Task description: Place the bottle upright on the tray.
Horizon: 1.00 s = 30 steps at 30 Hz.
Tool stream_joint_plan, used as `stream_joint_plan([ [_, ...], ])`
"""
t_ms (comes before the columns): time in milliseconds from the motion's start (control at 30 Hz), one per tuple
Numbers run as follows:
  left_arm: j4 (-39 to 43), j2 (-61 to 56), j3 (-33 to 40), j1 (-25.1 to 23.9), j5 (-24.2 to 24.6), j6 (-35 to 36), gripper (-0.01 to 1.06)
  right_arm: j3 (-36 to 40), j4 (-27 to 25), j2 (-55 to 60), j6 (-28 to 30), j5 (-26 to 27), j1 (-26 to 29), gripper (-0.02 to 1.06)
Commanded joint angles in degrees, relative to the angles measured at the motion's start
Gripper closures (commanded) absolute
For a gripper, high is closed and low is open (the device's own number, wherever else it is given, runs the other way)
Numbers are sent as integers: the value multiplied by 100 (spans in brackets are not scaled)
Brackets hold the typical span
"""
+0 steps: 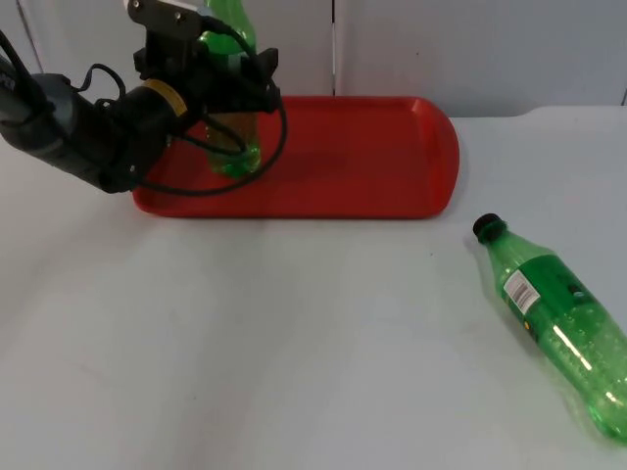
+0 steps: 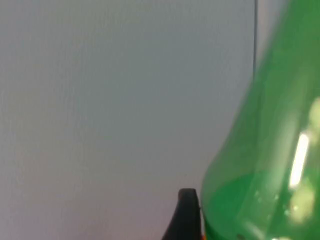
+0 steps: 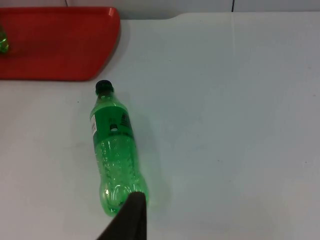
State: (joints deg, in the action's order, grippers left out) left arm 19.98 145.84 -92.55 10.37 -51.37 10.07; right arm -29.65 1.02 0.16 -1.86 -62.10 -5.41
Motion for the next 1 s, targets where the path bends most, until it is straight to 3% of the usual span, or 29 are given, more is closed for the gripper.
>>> stream_joint_plan([
  [0,56,-11,-25,-3,-25,152,35,4,-12,-16,30,42,2,-1],
  [500,71,-11,-14,-3,-37,388,35,4,-12,-16,30,42,2,-1],
  [633,397,-11,-14,-3,-37,388,34,4,-12,-16,30,42,2,-1],
  [800,595,-11,9,-3,-25,422,2,4,-12,-16,30,42,2,-1],
  [967,593,-67,213,-88,-43,455,0,4,-12,-16,30,42,2,-1],
])
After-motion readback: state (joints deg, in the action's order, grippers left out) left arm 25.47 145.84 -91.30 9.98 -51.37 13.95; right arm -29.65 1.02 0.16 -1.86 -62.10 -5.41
